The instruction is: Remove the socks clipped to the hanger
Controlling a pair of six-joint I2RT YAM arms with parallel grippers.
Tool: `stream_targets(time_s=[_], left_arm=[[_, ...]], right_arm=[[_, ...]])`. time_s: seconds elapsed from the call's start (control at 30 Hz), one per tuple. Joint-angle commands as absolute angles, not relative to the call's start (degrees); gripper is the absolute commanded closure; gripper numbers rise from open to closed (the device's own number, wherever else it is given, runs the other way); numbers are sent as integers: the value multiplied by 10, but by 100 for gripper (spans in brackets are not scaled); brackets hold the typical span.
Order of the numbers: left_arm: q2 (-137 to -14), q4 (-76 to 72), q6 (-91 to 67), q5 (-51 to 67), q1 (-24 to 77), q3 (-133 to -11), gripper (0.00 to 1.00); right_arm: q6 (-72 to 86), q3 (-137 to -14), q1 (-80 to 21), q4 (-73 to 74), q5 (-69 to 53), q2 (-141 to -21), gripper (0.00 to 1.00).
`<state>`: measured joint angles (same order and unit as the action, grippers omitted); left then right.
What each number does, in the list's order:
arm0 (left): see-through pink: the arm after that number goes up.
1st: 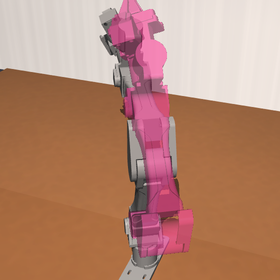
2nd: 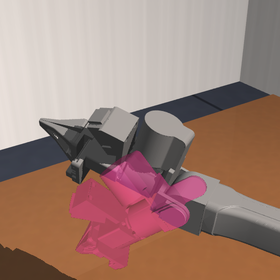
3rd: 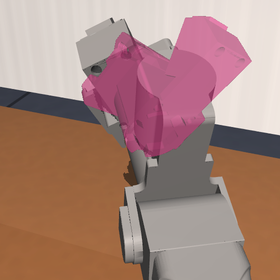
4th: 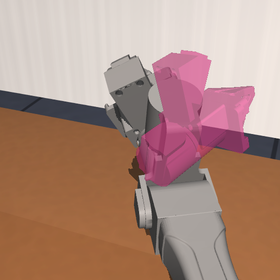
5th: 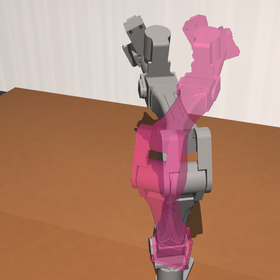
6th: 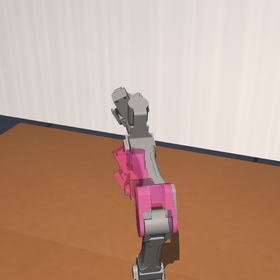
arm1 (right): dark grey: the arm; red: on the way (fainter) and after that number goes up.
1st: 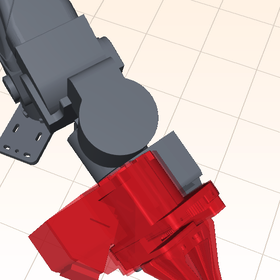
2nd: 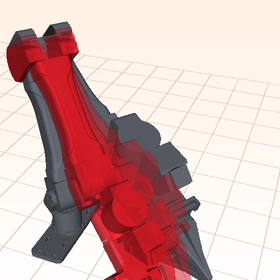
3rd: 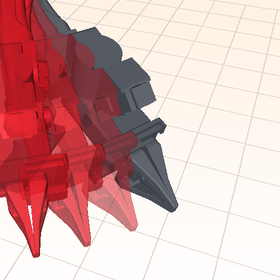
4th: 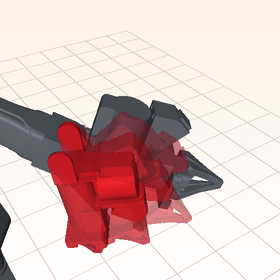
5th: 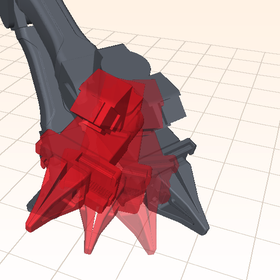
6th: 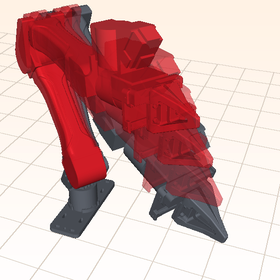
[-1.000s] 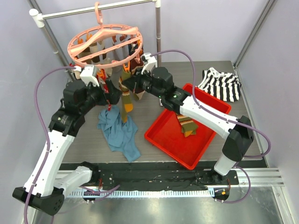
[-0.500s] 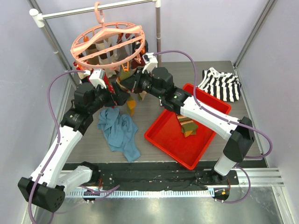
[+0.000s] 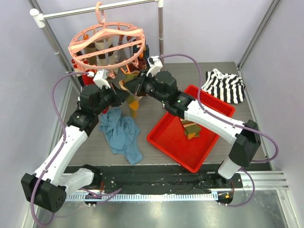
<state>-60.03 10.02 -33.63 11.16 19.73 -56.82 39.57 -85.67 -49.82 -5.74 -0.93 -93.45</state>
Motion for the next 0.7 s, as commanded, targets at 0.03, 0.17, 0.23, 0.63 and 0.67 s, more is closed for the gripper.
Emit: stream_targets(time_s=[0.03, 0.17, 0.23, 0.63, 0.67], left_arm=[[-605, 91, -350, 157, 198, -582, 100], [-609, 98, -356, 185, 198, -577, 100], [-612, 100, -358, 192, 198, -577, 100], [-599, 113, -359, 193, 199, -569, 100], [-598, 114, -359, 194, 199, -569, 100]], right_arm=[[367, -888, -502, -11, 50, -899, 67], [336, -883, -501, -6, 62, -880, 44], [312, -903, -502, 12, 69, -881, 40], [209, -1079, -502, 160, 160, -968, 30], [201, -1085, -502, 161, 162, -972, 30]])
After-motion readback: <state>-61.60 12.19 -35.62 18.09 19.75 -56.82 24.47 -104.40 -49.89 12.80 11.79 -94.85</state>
